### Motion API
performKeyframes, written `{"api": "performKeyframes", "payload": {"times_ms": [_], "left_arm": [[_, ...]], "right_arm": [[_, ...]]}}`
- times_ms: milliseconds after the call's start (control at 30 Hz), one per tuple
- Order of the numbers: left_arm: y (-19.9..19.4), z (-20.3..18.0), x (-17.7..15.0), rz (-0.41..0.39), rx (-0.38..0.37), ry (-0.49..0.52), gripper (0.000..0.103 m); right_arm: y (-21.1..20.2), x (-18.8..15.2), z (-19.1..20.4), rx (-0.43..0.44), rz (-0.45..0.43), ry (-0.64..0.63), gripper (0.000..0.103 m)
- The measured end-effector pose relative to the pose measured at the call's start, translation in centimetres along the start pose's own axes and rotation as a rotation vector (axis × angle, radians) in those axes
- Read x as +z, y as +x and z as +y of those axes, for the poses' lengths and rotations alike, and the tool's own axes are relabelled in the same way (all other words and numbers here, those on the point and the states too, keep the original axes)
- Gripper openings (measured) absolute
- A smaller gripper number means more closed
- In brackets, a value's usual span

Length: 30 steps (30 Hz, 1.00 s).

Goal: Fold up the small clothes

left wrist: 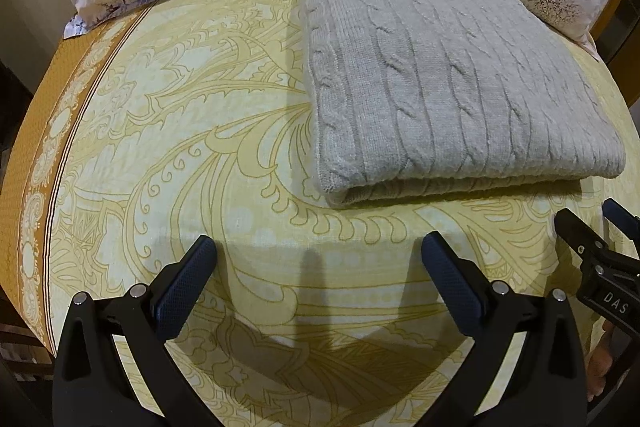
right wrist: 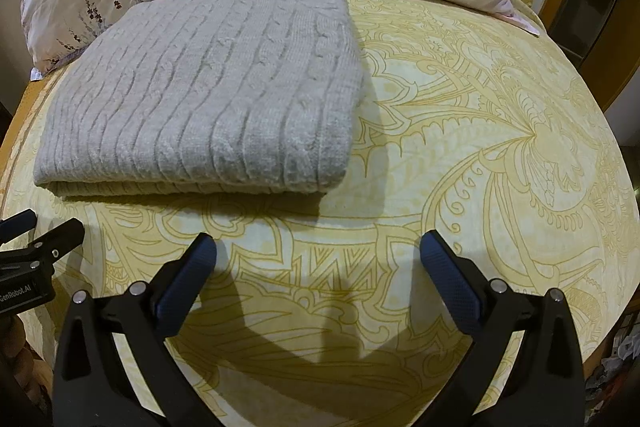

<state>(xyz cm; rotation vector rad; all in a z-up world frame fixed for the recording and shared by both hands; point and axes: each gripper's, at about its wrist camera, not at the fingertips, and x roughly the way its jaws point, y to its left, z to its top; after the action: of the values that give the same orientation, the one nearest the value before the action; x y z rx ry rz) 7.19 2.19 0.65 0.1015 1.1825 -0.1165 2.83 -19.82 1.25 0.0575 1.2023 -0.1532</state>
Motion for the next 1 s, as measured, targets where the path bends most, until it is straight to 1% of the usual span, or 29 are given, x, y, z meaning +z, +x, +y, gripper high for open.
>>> {"api": "performKeyframes", "payload": {"times_ms": [1000], "left_arm": [[-0.1, 0.02, -0.16, 0.003, 0.0, 0.0, 0.102]], "right_arm": [[0.1, 0.09, -0.03, -0.005, 0.013, 0.008, 0.101]]}}
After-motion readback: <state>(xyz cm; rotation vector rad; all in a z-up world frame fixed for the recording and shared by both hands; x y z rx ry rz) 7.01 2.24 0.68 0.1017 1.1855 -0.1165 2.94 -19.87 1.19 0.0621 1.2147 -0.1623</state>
